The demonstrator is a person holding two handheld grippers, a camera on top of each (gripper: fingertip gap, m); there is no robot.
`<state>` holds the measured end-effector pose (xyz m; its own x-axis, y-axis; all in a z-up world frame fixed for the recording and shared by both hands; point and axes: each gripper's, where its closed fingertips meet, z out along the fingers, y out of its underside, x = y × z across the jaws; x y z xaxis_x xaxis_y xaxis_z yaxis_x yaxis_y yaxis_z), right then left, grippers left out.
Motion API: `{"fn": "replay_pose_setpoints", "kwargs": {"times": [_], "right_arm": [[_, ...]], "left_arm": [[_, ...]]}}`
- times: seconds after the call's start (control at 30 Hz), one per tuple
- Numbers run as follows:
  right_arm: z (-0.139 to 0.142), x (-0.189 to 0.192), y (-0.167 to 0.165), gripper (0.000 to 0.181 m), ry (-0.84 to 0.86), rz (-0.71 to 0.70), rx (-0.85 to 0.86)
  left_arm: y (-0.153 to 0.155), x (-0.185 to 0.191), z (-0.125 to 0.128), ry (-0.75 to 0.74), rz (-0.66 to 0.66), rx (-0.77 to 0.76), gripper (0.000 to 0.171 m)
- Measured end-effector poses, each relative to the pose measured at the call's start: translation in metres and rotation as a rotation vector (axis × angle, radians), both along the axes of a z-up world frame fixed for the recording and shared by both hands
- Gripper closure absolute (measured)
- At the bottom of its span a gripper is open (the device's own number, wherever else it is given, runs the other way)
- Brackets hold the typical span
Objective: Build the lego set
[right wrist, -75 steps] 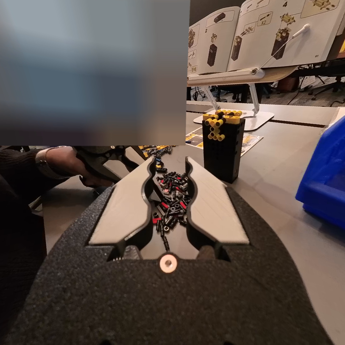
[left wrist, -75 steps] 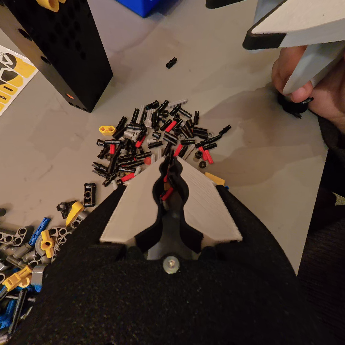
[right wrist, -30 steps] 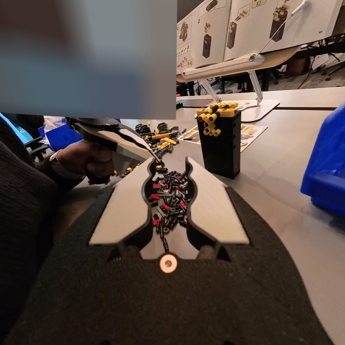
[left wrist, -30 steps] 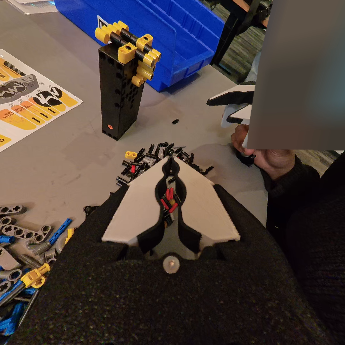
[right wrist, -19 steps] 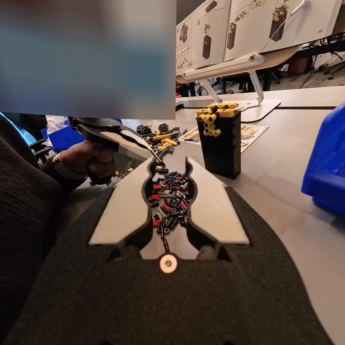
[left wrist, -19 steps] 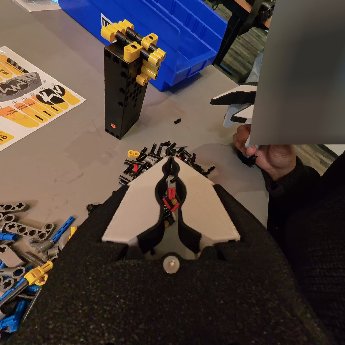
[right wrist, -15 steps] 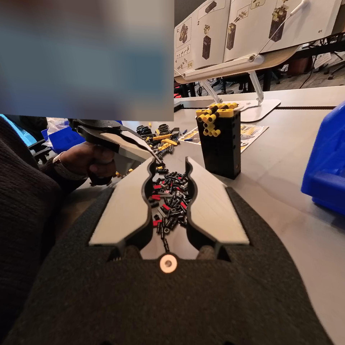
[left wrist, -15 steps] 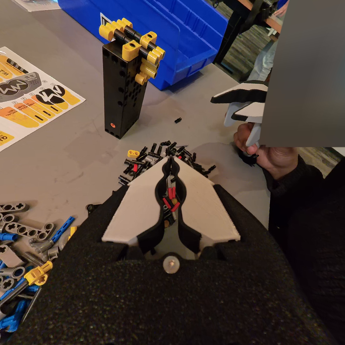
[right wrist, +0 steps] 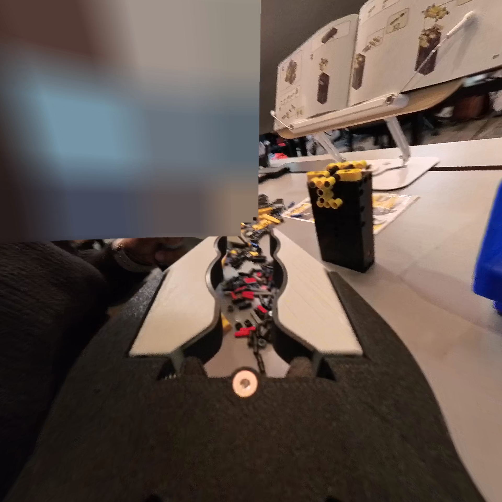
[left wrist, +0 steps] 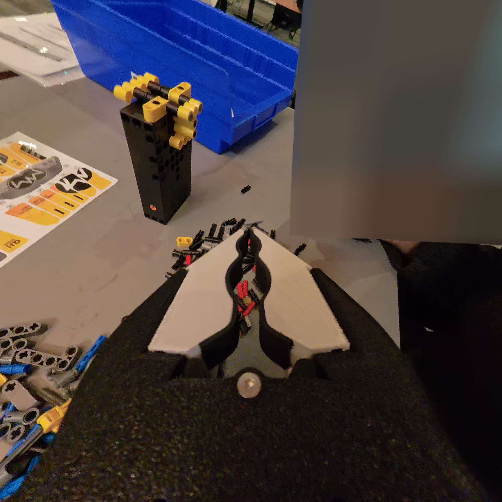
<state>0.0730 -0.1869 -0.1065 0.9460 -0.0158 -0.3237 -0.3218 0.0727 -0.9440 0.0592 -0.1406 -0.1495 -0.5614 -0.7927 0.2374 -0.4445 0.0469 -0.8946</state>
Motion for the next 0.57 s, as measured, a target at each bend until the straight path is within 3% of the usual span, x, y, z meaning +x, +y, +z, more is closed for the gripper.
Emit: {"fn": "replay_pose_setpoints", "kwargs": {"times": [0.2,0.37,0.57], "right_arm": [[0.017,0.011,-0.018,0.151,0.187,0.041,0.201],[0.014,0.004,-0.013,0.151,0.146,0.045,0.164],[0.014,0.003,-0.012,0.151,0.13,0.036,0.156]], "left_arm": [[-0.001,-0.001,0.003,-0.032,-0.004,0.011,0.171],[0.003,0.0,-0.007,-0.01,0.009,0.076,0.171],[0.038,0.014,-0.032,0.052,0.18,0.243,0.168]]}}
